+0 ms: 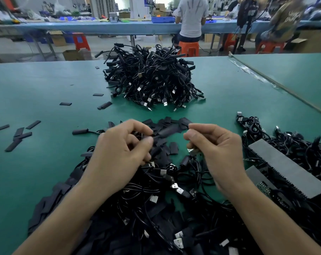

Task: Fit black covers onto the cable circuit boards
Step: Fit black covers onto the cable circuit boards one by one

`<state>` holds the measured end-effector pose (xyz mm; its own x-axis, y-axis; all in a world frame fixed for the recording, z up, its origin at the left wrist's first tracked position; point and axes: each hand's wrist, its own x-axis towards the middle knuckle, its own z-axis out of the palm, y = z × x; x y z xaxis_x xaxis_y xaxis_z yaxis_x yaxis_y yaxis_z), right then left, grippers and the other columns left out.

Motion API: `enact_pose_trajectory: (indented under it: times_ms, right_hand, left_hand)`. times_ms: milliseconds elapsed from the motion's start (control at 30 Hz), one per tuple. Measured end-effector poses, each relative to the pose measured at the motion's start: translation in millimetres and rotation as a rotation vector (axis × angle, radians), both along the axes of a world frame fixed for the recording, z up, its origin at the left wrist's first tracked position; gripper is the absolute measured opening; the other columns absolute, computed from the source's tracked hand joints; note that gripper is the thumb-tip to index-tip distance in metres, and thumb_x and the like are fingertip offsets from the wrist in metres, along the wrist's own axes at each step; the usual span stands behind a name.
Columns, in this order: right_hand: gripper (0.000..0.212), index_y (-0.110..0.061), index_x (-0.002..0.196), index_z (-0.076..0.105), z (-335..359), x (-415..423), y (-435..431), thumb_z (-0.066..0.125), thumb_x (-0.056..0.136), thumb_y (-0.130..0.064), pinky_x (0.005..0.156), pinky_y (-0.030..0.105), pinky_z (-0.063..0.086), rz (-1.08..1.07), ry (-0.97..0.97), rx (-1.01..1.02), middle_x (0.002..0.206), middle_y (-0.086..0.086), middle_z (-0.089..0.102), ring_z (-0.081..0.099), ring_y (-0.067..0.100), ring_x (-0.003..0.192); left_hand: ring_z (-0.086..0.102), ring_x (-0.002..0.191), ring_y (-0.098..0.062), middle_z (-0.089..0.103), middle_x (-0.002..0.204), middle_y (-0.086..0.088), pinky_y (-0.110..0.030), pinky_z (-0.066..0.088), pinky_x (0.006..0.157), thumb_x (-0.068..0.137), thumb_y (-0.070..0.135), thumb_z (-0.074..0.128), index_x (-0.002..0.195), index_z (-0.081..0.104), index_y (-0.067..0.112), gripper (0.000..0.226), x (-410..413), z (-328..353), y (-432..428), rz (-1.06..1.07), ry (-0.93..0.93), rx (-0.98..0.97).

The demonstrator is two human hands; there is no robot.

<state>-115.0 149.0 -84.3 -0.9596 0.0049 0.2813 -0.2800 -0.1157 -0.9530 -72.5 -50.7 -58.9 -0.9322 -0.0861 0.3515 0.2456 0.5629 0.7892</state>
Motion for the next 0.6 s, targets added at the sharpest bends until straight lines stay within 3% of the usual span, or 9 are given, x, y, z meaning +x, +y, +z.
enact_pose_trajectory:
  times_ms: [67, 167, 300, 367, 433, 500, 600]
  right_hand:
    - [0.013, -0.021, 0.094, 0.076, 3.5, -3.6, 6.1, 0.070, 0.090, -0.010, 0.057, 0.016, 0.052, -0.044, -0.021, 0.099, 0.074, 0.003, 0.075, 0.066, 0.010, 0.059]
    - [0.014, -0.024, 0.086, 0.075, 4.5, -8.6, 14.1, 0.067, 0.091, -0.013, 0.052, 0.014, 0.046, -0.131, -0.067, 0.350, 0.065, -0.004, 0.072, 0.061, 0.003, 0.052]
    - [0.016, -0.026, 0.076, 0.073, 6.1, -8.8, 18.7, 0.065, 0.087, -0.018, 0.047, 0.010, 0.043, -0.219, -0.049, 0.746, 0.055, -0.009, 0.065, 0.058, 0.001, 0.048]
    - [0.010, -0.027, 0.083, 0.072, 8.7, -6.7, 21.0, 0.063, 0.086, -0.031, 0.062, 0.023, 0.054, -0.210, -0.093, 0.958, 0.066, -0.012, 0.065, 0.061, 0.003, 0.060]
    - [0.025, -0.028, 0.096, 0.068, 10.0, -3.3, 19.8, 0.062, 0.084, -0.050, 0.078, 0.037, 0.056, -0.156, -0.193, 1.135, 0.084, -0.006, 0.066, 0.063, 0.017, 0.080]
    - [0.044, -0.025, 0.106, 0.063, 8.2, -0.3, 16.0, 0.062, 0.082, -0.062, 0.081, 0.040, 0.054, -0.096, -0.264, 1.261, 0.094, -0.001, 0.063, 0.062, 0.024, 0.088]
    - [0.052, -0.020, 0.117, 0.062, 4.6, 0.5, 12.7, 0.068, 0.081, -0.057, 0.084, 0.041, 0.054, -0.036, -0.282, 1.258, 0.098, 0.000, 0.064, 0.062, 0.026, 0.092]
  left_hand:
    - [0.064, 0.047, -0.005, 0.069, 0.059, 0.010, -0.012, 0.047, 0.051, 0.092, 0.017, 0.064, 0.084, 0.062, 0.038, 0.023, -1.1, 2.9, -3.5, 0.107, 0.032, 0.033]
    - [0.065, 0.048, -0.005, 0.069, 0.060, 0.016, -0.028, 0.051, 0.055, 0.093, 0.019, 0.063, 0.085, 0.061, 0.045, 0.027, -3.8, 5.8, -10.2, 0.240, 0.001, -0.019]
    - [0.059, 0.068, -0.008, 0.065, 0.074, 0.021, -0.035, 0.049, 0.067, 0.089, 0.034, 0.063, 0.085, 0.064, 0.047, 0.014, -2.3, 4.7, -16.8, 0.399, -0.084, -0.320]
    - [0.049, 0.068, -0.008, 0.053, 0.087, 0.018, -0.032, 0.039, 0.064, 0.089, 0.034, 0.063, 0.087, 0.067, 0.045, 0.012, -0.3, 2.3, -16.0, 0.430, -0.092, -0.450]
    - [0.041, 0.065, -0.004, 0.045, 0.090, 0.016, -0.027, 0.031, 0.056, 0.090, 0.029, 0.063, 0.090, 0.070, 0.043, 0.015, 0.8, -0.4, -15.1, 0.438, -0.085, -0.534]
    - [0.039, 0.064, -0.003, 0.044, 0.088, 0.016, -0.021, 0.024, 0.051, 0.090, 0.025, 0.062, 0.091, 0.071, 0.040, 0.018, 1.3, -1.2, -14.9, 0.437, -0.072, -0.558]
    - [0.045, 0.070, -0.008, 0.046, 0.084, 0.017, -0.018, 0.023, 0.052, 0.088, 0.028, 0.066, 0.088, 0.072, 0.037, 0.011, 2.8, 0.6, -12.6, 0.427, -0.021, -0.585]
